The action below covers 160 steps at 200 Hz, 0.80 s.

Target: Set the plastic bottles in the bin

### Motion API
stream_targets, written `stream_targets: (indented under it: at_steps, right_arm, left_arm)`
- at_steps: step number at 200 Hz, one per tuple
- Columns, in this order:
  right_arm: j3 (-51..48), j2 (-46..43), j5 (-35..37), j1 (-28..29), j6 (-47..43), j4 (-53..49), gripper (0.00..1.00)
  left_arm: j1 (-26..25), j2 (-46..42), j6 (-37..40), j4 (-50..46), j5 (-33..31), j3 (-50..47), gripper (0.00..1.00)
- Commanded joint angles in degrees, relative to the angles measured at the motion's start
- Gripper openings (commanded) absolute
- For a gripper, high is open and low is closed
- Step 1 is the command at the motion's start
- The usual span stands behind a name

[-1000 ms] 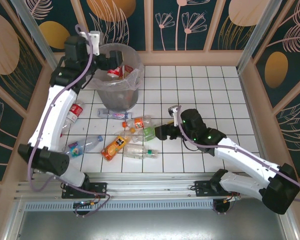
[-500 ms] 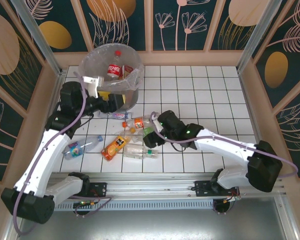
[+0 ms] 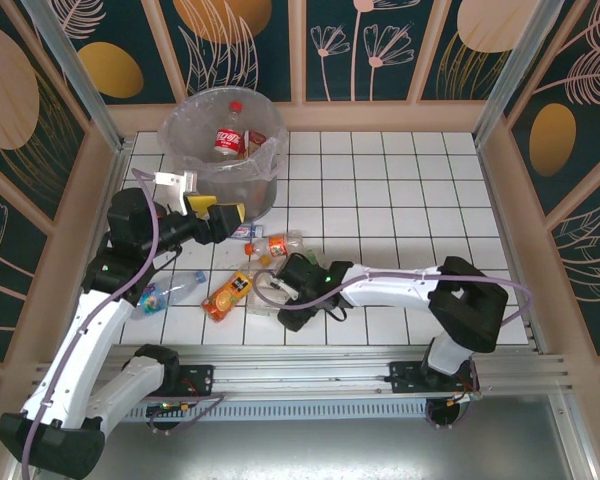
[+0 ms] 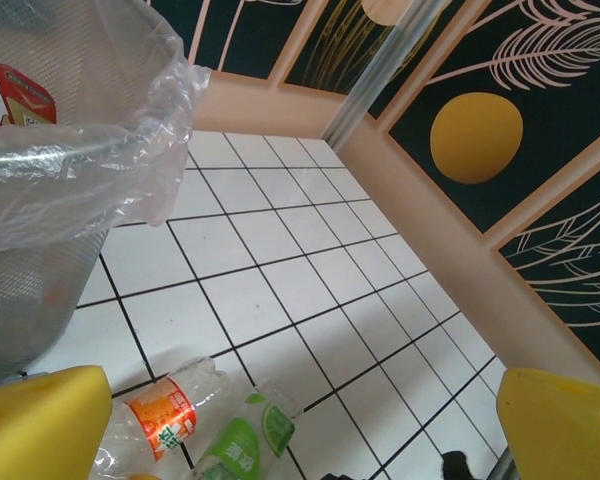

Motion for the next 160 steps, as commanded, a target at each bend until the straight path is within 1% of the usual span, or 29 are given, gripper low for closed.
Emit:
stream_targets:
  at_steps: [1,20,58,101,120,155,160]
  right_arm:
    - [3.16,2.03,3.27,1.48,-3.55,-3.86,0.77]
    - [4.42,3.96,4.35,2.62,-4.58,-5.09,0.76]
    - [5.29,6.21,5.78,4.5,-5.49,-6.26,0.68]
    - [5.16,6.41,5.14,6.31,-5.51,-8.2,0.66]
    - [4.75,6.42,5.39,6.62,-5.07,-8.49,0.59]
    - [4.4,5.87,5.64,6.65,-3.53,-8.02,0.53]
    - [4.12,5.63,5.74,6.66,-3.09,-7.94,0.5]
  left_arm:
    - [-0.16,-0.76,-1.07,2.55,-0.02,-0.69,0.99]
    - [-0.19,-0.73,-1.24,2.63,-0.07,-1.02,0.98]
    - [-0.18,0.03,-1.65,3.33,0.29,-1.45,0.99]
    - [-0.13,0.56,-1.68,3.78,0.47,-1.95,0.99]
    - [-0.16,0.65,-1.98,4.36,0.62,-2.39,0.99]
    - [-0.12,0.76,-2.97,5.44,1.5,-3.03,0.98]
    - [-0.15,0.74,-3.04,5.58,1.59,-3.06,0.99]
